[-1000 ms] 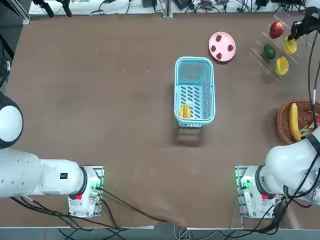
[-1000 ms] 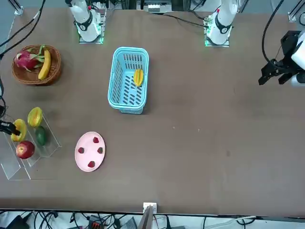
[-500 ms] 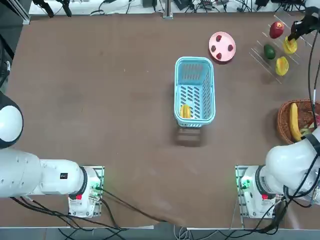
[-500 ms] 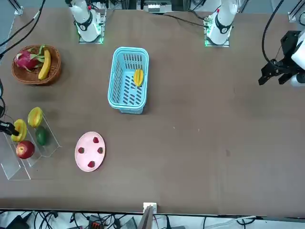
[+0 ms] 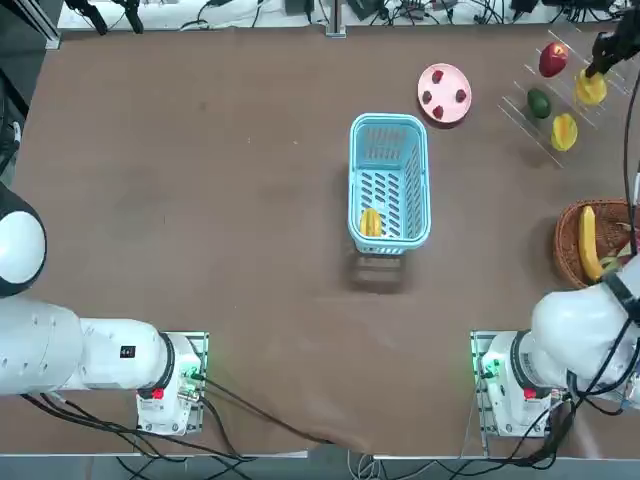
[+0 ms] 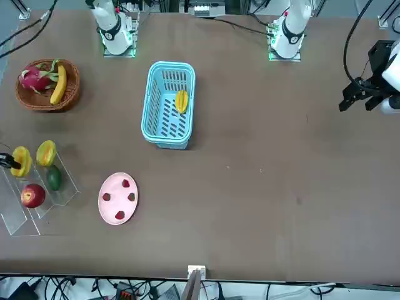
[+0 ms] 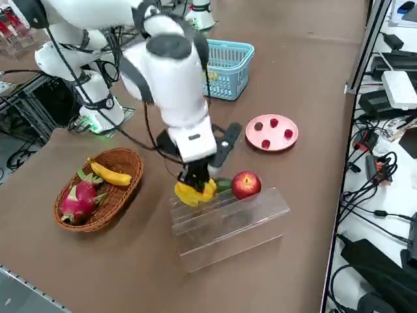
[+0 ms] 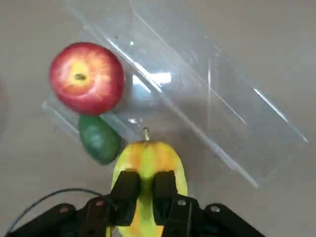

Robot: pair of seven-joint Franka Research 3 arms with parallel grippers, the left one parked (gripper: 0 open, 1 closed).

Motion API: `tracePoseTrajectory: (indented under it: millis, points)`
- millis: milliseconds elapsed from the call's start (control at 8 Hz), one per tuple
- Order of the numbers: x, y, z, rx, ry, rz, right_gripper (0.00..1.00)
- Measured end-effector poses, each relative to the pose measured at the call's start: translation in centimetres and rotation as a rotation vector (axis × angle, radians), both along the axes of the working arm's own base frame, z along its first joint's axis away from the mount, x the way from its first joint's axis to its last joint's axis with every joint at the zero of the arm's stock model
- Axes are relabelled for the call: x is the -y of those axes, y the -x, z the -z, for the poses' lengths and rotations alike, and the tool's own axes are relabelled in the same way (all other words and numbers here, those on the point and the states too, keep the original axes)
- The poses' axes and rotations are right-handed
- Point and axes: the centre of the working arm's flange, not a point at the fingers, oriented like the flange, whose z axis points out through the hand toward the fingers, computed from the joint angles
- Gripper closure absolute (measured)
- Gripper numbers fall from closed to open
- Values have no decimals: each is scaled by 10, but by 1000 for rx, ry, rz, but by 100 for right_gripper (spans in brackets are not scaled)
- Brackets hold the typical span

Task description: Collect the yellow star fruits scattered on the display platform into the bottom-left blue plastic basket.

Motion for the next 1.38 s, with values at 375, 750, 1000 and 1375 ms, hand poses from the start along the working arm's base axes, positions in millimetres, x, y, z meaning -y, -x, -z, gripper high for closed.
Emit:
tracePoseTrajectory:
  millis: [375,750,1000,1375]
  points:
    - [-109,-5,-49,-124,6,151,79]
    - [-292,17,-67,-198,65,342,79]
    - [-419,66,-62,-249,57,449,79]
    - [-533,145,-57,-243,30,520,79]
